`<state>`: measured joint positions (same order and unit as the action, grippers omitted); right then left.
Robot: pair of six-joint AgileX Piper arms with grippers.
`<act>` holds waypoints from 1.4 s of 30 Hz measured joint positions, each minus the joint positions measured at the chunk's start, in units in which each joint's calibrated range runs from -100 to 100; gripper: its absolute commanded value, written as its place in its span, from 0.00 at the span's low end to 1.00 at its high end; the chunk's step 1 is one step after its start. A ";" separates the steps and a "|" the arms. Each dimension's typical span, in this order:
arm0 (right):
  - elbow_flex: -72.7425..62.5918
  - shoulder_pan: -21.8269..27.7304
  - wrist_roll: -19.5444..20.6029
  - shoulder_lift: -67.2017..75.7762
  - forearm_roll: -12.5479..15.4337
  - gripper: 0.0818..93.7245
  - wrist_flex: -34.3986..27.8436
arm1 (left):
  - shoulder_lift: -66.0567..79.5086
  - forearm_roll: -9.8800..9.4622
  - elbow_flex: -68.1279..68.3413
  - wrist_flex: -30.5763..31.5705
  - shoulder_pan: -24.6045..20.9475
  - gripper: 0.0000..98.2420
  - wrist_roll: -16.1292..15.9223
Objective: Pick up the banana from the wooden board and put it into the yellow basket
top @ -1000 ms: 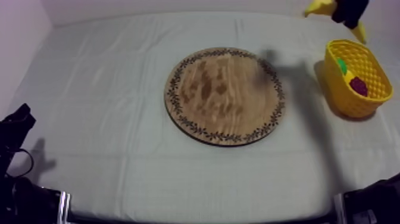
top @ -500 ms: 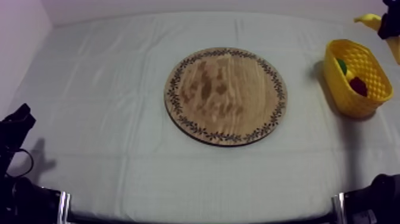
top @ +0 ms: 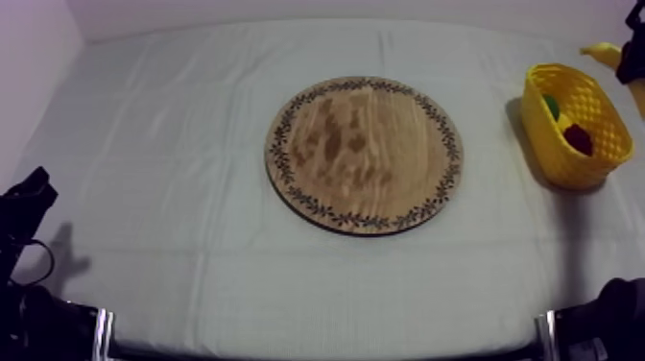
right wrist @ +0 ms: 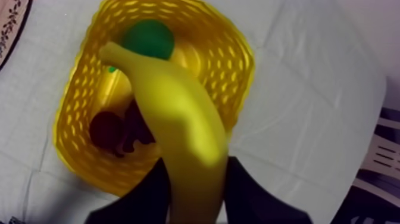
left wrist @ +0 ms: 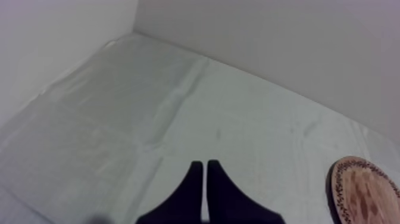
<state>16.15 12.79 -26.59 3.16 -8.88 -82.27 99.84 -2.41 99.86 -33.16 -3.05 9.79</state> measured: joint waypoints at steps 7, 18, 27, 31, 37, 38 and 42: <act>4.90 0.09 2.06 -5.17 -0.26 0.27 4.36 | 0.00 0.00 0.00 0.00 0.00 0.00 0.00; 7.51 -0.02 4.88 -13.93 0.01 0.40 10.02 | 0.00 0.00 0.00 0.00 0.00 0.00 0.00; 7.25 -0.65 6.70 -16.01 -0.68 0.69 12.27 | 0.00 0.00 0.00 0.00 0.00 0.00 0.00; 6.11 -1.04 7.13 -16.06 -0.68 0.76 12.53 | 0.00 0.00 0.00 0.00 0.00 0.00 0.00; 5.69 -1.33 6.73 -14.00 -0.31 0.79 12.53 | 0.00 0.00 0.00 0.00 0.00 0.00 0.00; 5.69 -1.33 6.53 -13.45 -0.25 0.79 12.35 | 0.00 0.00 0.00 0.00 0.00 0.00 0.00; 5.69 -0.75 5.49 -10.56 0.51 0.77 11.00 | 0.00 0.00 0.00 0.00 0.00 0.00 0.00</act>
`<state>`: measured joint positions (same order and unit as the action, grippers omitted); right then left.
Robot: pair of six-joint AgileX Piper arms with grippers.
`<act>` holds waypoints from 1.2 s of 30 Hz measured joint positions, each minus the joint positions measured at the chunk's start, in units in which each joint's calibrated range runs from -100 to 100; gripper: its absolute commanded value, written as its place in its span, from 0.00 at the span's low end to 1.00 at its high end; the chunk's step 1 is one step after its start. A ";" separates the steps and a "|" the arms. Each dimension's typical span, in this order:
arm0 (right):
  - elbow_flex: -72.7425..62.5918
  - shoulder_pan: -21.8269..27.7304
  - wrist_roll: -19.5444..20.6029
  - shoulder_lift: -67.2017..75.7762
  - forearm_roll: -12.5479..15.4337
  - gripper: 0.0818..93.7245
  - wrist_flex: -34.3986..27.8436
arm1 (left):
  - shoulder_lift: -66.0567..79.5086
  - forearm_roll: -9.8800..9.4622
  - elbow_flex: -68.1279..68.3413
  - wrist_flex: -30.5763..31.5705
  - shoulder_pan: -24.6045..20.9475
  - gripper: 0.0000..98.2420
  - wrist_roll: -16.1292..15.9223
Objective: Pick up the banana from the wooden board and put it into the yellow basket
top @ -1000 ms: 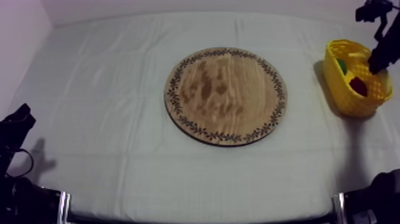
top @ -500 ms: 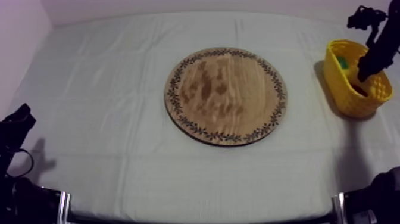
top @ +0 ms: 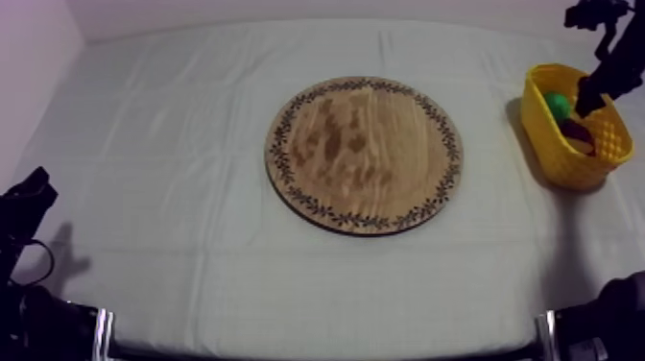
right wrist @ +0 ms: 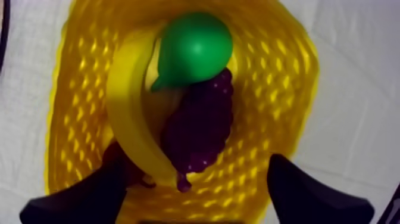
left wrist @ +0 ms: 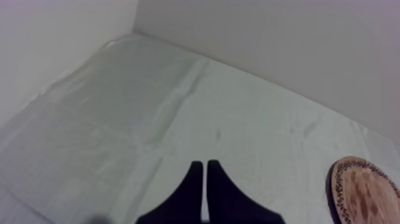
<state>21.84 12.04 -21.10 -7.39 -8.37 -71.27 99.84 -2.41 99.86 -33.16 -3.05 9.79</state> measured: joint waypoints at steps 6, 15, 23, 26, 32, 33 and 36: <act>0.13 1.36 -2.11 5.99 1.70 0.63 -1.58 | 0.00 0.00 0.00 0.00 0.00 0.00 0.00; 6.55 3.04 -3.34 17.55 3.16 0.43 -1.06 | 0.00 0.00 0.00 0.00 0.00 0.00 0.00; 17.25 1.39 -1.20 29.08 2.31 0.23 4.92 | 0.00 0.00 0.00 0.00 0.00 0.00 0.00; 22.26 0.72 0.12 33.22 1.89 0.17 7.11 | 0.00 0.00 0.00 0.00 0.00 0.00 0.00; 30.38 0.14 1.46 40.74 2.26 0.04 11.83 | 0.00 0.00 0.00 0.00 0.00 0.00 0.00; 31.64 0.02 1.87 41.83 2.27 0.03 12.64 | 0.00 0.00 0.00 0.00 0.00 0.00 0.00; 34.92 0.02 2.40 44.66 2.79 0.02 14.94 | 0.00 0.00 0.00 0.00 0.00 0.00 0.00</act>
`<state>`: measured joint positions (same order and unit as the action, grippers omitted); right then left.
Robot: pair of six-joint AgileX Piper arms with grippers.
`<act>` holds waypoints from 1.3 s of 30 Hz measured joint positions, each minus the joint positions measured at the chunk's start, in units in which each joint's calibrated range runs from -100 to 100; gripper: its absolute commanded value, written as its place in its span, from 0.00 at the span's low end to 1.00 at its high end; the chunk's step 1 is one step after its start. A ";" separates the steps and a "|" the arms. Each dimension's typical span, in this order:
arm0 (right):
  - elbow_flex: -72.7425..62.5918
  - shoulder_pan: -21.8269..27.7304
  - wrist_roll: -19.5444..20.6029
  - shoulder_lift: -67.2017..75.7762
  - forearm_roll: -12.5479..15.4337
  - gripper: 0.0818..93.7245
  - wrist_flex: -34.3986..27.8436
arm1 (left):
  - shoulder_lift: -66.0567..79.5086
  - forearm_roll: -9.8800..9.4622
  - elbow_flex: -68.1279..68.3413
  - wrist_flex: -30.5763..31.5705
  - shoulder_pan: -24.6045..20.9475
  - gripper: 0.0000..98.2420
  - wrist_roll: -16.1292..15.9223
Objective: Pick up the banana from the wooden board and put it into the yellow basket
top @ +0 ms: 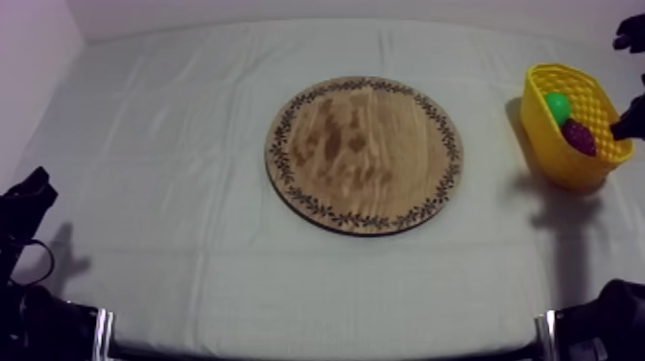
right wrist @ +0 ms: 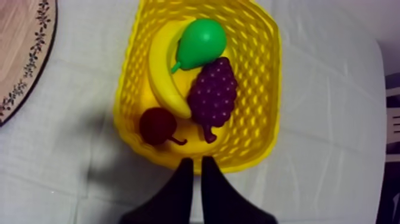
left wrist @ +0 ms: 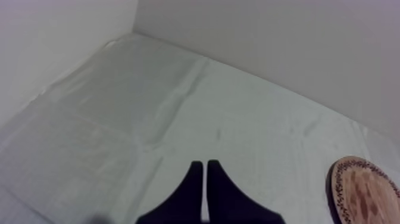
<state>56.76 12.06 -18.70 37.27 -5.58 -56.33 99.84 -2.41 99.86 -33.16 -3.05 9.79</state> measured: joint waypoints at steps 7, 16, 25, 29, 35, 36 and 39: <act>6.43 1.00 -3.24 6.59 3.50 0.01 4.11 | 0.00 0.00 0.00 0.00 0.00 0.00 0.00; 15.10 0.20 -3.45 17.90 8.13 0.00 7.16 | 0.00 0.00 0.00 0.00 0.00 0.00 0.00; 26.62 -0.84 -0.57 32.64 11.69 0.00 12.22 | 0.00 0.00 0.00 0.00 0.00 0.00 0.00; 31.76 -1.72 1.24 39.46 13.14 0.00 14.58 | 0.00 0.00 0.00 0.00 0.00 0.00 0.00; 37.81 -2.60 2.24 47.35 14.65 0.00 14.13 | 0.00 0.00 0.00 0.00 0.00 0.00 0.02; 38.16 -2.74 2.98 48.60 14.33 0.00 13.33 | 0.00 0.00 0.00 0.00 0.00 0.00 0.02; 38.70 -3.65 5.87 52.15 13.07 0.00 12.36 | 0.00 0.00 0.00 0.00 0.00 0.00 0.02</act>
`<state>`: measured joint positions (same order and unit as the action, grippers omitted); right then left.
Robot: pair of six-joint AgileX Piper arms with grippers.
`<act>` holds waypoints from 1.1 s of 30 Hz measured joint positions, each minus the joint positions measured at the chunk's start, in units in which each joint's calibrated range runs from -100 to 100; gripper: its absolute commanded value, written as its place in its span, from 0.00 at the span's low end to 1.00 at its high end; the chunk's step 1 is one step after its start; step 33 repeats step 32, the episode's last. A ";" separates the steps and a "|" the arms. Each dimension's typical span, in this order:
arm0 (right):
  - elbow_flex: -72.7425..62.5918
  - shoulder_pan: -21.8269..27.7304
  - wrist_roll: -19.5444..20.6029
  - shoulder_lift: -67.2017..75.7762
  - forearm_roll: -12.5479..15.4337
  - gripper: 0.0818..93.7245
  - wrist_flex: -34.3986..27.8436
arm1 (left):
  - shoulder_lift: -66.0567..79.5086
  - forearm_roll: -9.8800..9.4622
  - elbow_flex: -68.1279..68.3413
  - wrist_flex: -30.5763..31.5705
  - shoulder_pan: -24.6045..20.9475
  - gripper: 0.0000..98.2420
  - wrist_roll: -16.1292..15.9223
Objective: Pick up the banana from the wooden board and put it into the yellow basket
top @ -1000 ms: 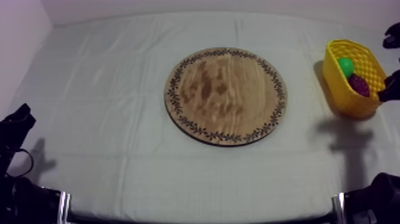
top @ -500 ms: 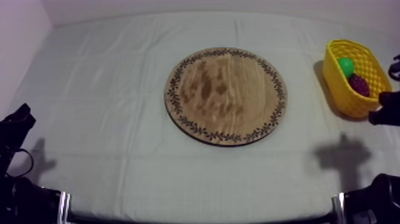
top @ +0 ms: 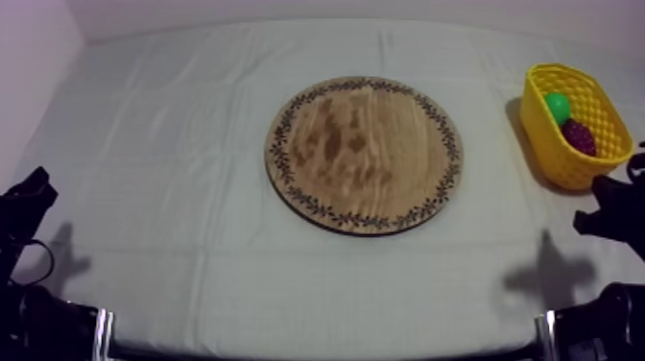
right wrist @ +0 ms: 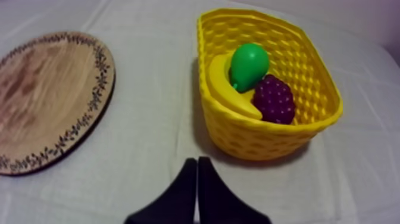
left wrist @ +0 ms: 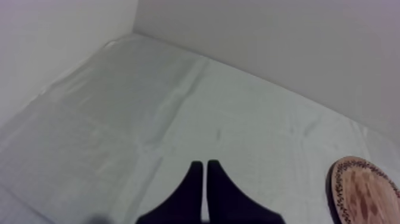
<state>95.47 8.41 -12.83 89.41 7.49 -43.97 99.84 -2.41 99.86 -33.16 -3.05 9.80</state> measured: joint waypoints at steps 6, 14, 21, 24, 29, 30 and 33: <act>1.74 -2.74 7.14 5.36 -3.19 0.00 0.64 | 0.00 0.00 0.00 0.00 0.00 0.00 0.00; 3.83 -5.77 8.19 6.26 -5.79 0.00 4.39 | 0.00 0.00 0.00 0.00 0.00 0.00 0.00; 4.05 -5.12 1.23 6.26 -6.11 0.00 5.00 | 0.00 0.00 0.00 0.00 0.00 0.00 0.00; 4.05 -4.88 -0.36 6.26 -6.11 0.00 5.10 | 0.00 0.00 0.00 0.00 0.00 0.00 0.00; 4.05 -4.75 0.33 6.26 -6.11 0.00 5.17 | 0.00 0.00 0.00 0.00 0.00 0.00 0.00; 4.05 -4.75 0.51 6.26 -6.11 0.00 5.17 | 0.00 0.00 0.00 0.00 0.00 0.00 0.00; 4.05 -4.74 0.38 6.26 -6.06 0.00 5.37 | 0.00 0.00 0.00 0.00 0.00 0.00 0.00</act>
